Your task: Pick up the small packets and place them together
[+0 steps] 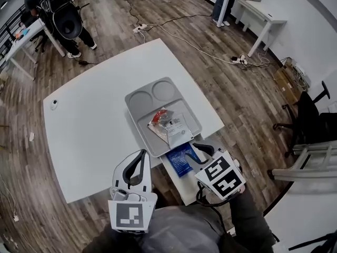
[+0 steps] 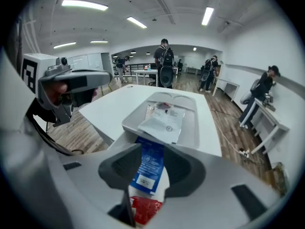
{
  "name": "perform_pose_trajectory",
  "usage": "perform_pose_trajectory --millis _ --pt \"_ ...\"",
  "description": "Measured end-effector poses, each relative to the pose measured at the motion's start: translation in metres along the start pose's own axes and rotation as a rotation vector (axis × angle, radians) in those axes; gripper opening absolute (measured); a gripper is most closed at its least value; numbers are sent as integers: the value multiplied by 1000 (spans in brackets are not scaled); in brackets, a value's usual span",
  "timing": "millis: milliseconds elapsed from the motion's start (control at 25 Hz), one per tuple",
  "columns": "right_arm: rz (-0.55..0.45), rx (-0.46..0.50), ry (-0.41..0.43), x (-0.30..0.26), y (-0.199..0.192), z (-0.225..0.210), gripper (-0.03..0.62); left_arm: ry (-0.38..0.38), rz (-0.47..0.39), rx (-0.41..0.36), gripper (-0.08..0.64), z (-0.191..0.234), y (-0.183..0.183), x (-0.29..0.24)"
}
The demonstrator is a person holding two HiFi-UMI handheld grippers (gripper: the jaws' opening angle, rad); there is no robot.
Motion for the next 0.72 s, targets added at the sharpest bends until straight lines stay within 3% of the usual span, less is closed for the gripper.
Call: perform_pose_trajectory --millis 240,720 --pt "79 -110 -11 -31 -14 7 152 -20 27 -10 -5 3 1 -8" --pt "84 -299 -54 -58 -20 0 310 -43 43 16 -5 21 -3 -26"
Point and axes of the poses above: the fingertips, and each gripper's own axes: x backward along the fingers, z to its left, y out of its top, the point moved 9 cm from there along x, backward along the fingers, and after that the axes turned 5 degrees about -z, right-handed, at the moved point
